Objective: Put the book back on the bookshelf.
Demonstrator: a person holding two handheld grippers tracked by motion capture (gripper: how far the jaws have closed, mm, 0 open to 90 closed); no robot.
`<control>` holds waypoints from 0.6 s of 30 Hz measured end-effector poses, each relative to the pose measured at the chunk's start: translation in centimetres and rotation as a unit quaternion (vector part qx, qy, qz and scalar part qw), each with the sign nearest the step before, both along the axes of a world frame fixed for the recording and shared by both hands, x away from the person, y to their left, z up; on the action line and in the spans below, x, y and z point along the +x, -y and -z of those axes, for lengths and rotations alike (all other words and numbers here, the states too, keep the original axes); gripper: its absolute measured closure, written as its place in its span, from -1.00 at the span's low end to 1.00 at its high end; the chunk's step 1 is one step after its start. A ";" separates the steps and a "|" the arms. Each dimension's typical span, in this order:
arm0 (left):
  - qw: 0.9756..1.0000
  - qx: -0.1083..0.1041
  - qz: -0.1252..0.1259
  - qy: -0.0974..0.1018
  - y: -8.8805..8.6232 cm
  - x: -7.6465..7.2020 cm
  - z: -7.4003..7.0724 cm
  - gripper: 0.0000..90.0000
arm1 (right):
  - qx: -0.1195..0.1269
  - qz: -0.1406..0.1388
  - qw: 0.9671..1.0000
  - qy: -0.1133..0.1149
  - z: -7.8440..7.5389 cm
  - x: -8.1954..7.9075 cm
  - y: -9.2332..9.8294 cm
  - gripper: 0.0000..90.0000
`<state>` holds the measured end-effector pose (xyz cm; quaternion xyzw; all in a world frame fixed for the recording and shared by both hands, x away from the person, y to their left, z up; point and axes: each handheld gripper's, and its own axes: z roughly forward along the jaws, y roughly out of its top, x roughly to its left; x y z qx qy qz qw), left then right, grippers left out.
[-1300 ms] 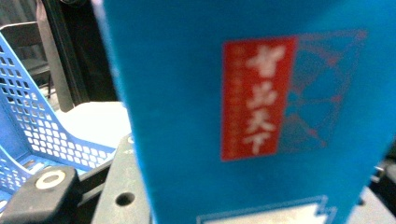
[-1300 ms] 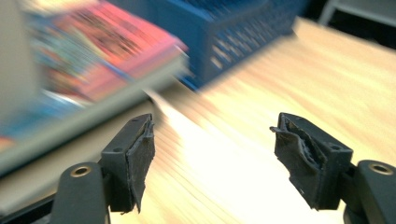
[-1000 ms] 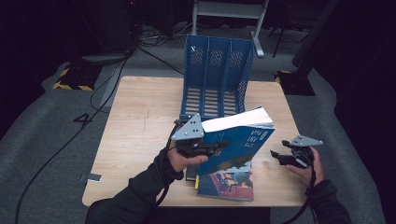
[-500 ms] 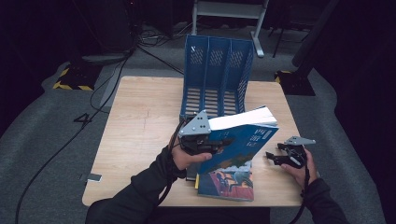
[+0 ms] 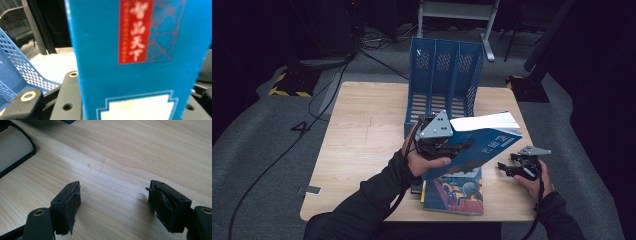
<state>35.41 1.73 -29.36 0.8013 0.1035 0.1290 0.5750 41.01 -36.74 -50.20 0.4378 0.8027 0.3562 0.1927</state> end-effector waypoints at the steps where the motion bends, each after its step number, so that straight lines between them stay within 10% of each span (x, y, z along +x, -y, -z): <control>1: 1.000 0.000 0.000 0.000 0.0 0.0 0.0 0.36 | 0.000 0.000 1.000 0.000 0.0 0.0 0.0 -0.39; 18: 0.996 -0.018 -0.084 0.030 -4.7 1.4 -2.7 0.36 | 0.009 0.001 1.000 0.002 0.1 0.0 0.2 -0.39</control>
